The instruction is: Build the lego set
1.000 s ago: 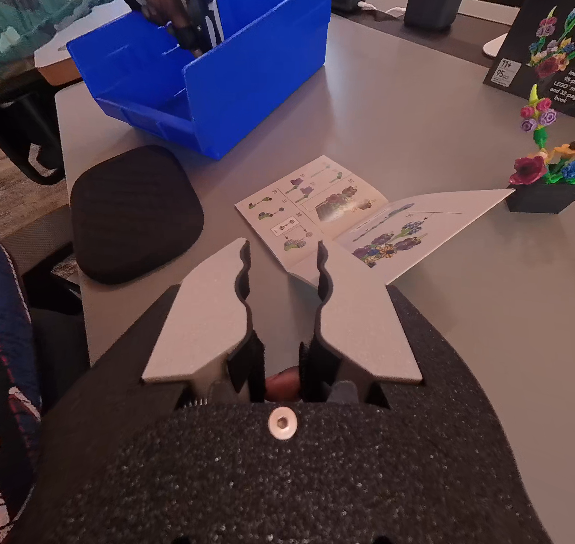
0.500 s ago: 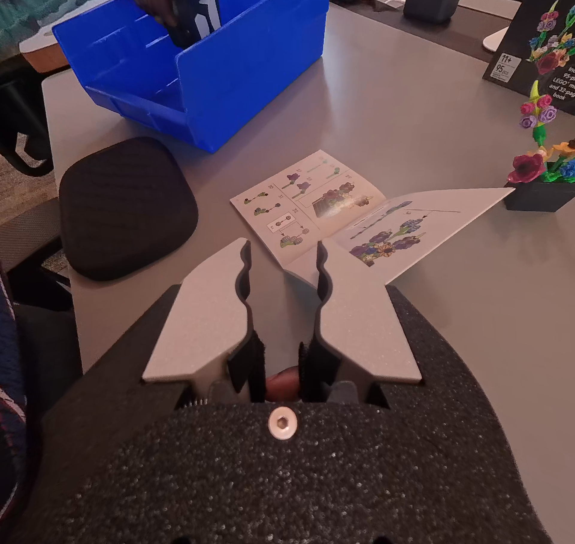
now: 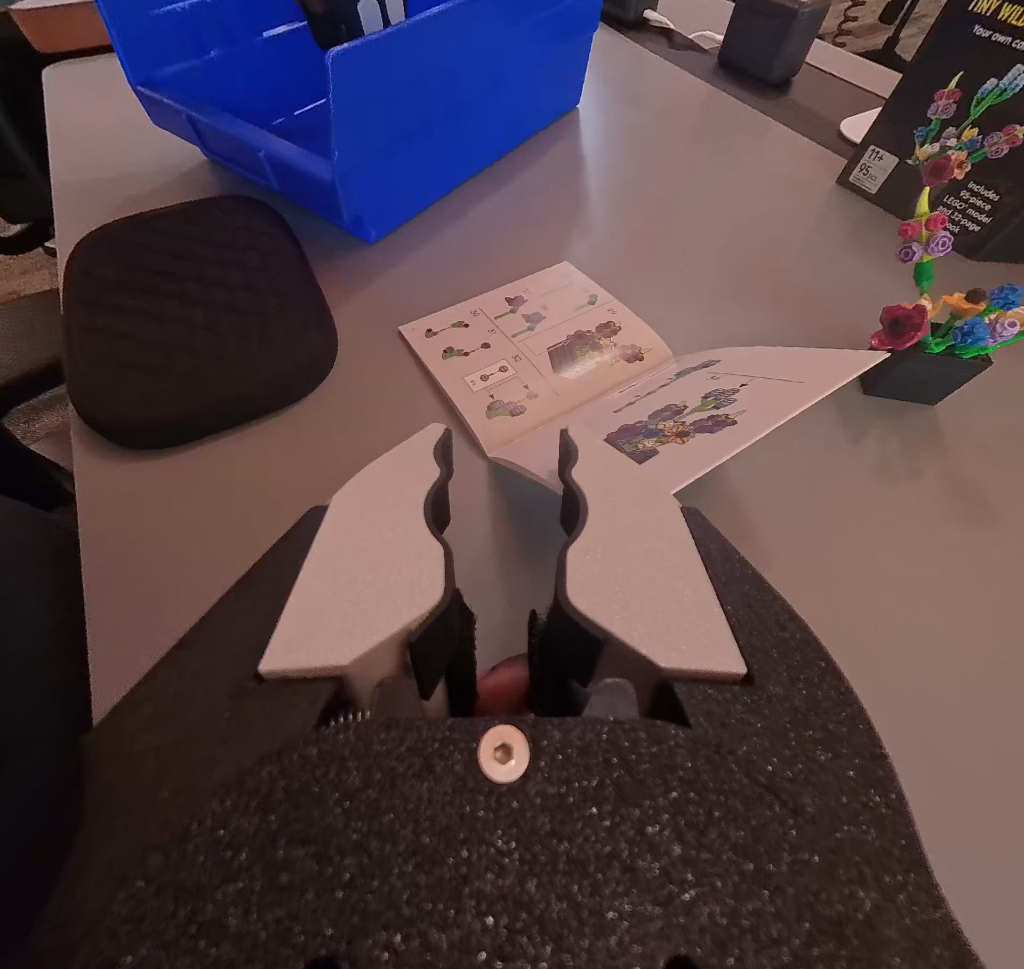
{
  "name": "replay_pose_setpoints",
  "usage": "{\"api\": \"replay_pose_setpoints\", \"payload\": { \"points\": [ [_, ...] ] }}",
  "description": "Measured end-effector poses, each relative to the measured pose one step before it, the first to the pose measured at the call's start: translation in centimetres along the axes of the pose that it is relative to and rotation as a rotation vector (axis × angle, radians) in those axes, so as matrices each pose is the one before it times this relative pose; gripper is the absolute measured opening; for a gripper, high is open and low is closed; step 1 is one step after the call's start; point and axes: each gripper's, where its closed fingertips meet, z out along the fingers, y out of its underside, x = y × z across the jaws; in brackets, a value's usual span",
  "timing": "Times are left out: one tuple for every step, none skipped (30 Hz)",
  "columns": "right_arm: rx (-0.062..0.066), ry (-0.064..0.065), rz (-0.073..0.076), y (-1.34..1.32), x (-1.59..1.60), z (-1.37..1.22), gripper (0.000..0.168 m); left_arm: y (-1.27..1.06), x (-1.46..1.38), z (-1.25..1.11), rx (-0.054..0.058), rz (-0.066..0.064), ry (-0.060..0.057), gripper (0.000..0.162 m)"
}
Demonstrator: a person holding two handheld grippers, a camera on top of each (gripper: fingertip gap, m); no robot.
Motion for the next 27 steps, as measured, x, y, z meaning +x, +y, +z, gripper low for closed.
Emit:
{"api": "replay_pose_setpoints", "payload": {
  "points": [
    [-0.0041, 0.0004, -0.0066, 0.067, -0.039, 0.053, 0.037, -0.011, -0.003, 0.003, 0.0089, -0.0078, 0.0084, 0.001],
    [-0.0031, -0.0017, -0.0046, 0.061, -0.047, 0.047, 0.037, -0.015, 0.001, 0.007, 0.0083, -0.0085, 0.0086, 0.001],
    [-0.0008, -0.0036, -0.0034, 0.044, -0.073, 0.014, 0.036, -0.009, 0.002, 0.001, 0.0070, -0.0077, 0.0076, 0.001],
    [0.0019, -0.0043, -0.0029, 0.017, -0.071, -0.005, 0.036, -0.011, 0.004, 0.008, 0.0053, -0.0047, 0.0056, 0.001],
    [0.0041, -0.0041, -0.0020, -0.004, -0.060, -0.028, 0.036, -0.011, -0.002, -0.003, 0.0036, -0.0017, 0.0032, 0.001],
    [0.0057, -0.0039, 0.0005, -0.035, -0.044, -0.040, 0.036, -0.018, -0.006, 0.004, 0.0017, 0.0007, 0.0008, 0.001],
    [0.0063, -0.0022, 0.0036, -0.036, 0.008, -0.048, 0.036, -0.009, -0.004, 0.006, 0.0000, 0.0011, -0.0012, 0.001],
    [0.0051, 0.0005, 0.0060, -0.032, 0.063, -0.034, 0.036, -0.018, -0.010, -0.005, -0.0010, 0.0020, -0.0029, 0.001],
    [0.0035, 0.0010, 0.0073, -0.007, 0.080, -0.031, 0.036, -0.012, -0.013, -0.002, -0.0011, 0.0042, -0.0048, 0.001],
    [0.0027, -0.0001, 0.0070, -0.011, 0.064, -0.009, 0.036, -0.014, -0.012, 0.004, -0.0009, 0.0048, -0.0061, 0.001],
    [0.0015, 0.0001, 0.0060, 0.009, 0.063, -0.006, 0.036, -0.041, -0.026, -0.006, 0.0005, 0.0042, -0.0070, 0.001],
    [0.0002, 0.0008, 0.0055, 0.027, 0.064, 0.006, 0.036, -0.027, -0.024, -0.001, 0.0011, 0.0042, -0.0068, 0.001],
    [-0.0001, 0.0002, 0.0042, 0.028, 0.034, 0.010, 0.036, -0.013, -0.015, -0.010, 0.0011, 0.0046, -0.0054, 0.001],
    [-0.0007, 0.0000, 0.0020, 0.024, 0.025, 0.008, 0.036, -0.020, -0.017, -0.016, 0.0027, 0.0070, -0.0036, 0.001],
    [-0.0021, -0.0002, 0.0010, 0.040, 0.016, 0.028, 0.035, -0.165, -0.124, -0.035, 0.0145, 0.0085, -0.0069, 0.001],
    [-0.0032, -0.0016, 0.0013, 0.041, -0.005, 0.025, 0.035, -0.402, -0.177, -0.064, 0.0314, -0.0035, -0.0063, 0.004],
    [-0.0040, -0.0027, 0.0009, 0.042, -0.019, 0.037, 0.035, -0.215, -0.222, -0.244, 0.0177, -0.0155, -0.0073, 0.008],
    [-0.0039, -0.0031, 0.0007, 0.047, -0.031, 0.027, 0.035, -0.017, -0.488, -0.587, 0.0068, -0.0145, -0.0296, 0.010],
    [-0.0020, -0.0018, 0.0015, 0.023, 0.003, 0.012, 0.035, -0.204, -0.594, -0.882, 0.0256, -0.0044, -0.0427, 0.012],
    [0.0005, 0.0003, 0.0028, -0.006, 0.025, -0.001, 0.035, -0.520, -0.332, -1.024, 0.0502, -0.0005, -0.0269, 0.016],
    [0.0009, 0.0016, 0.0046, -0.010, 0.069, -0.003, 0.035, -0.728, 0.043, -0.999, 0.0605, -0.0032, -0.0013, 0.018],
    [0.0011, 0.0016, 0.0066, -0.011, 0.087, -0.008, 0.035, -0.758, 0.412, -0.823, 0.0583, -0.0035, 0.0210, 0.020],
    [0.0013, 0.0020, 0.0078, -0.008, 0.103, 0.001, 0.035, -0.630, 0.805, -0.531, 0.0464, 0.0037, 0.0439, 0.021],
    [0.0009, 0.0024, 0.0073, -0.002, 0.102, -0.003, 0.035, -0.361, 1.478, -0.209, 0.0282, 0.0216, 0.0850, 0.021],
    [0.0011, 0.0018, 0.0056, -0.016, 0.078, -0.023, 0.035, 0.049, 1.987, 0.101, 0.0026, 0.0458, 0.1184, 0.021],
    [0.0020, -0.0002, 0.0037, -0.016, 0.036, -0.015, 0.035, 0.409, 1.746, 0.366, -0.0230, 0.0712, 0.1016, 0.021],
    [0.0033, -0.0002, 0.0022, -0.040, 0.019, -0.035, 0.035, 0.642, 0.828, 0.524, -0.0390, 0.0775, 0.0370, 0.021]
  ]
}}
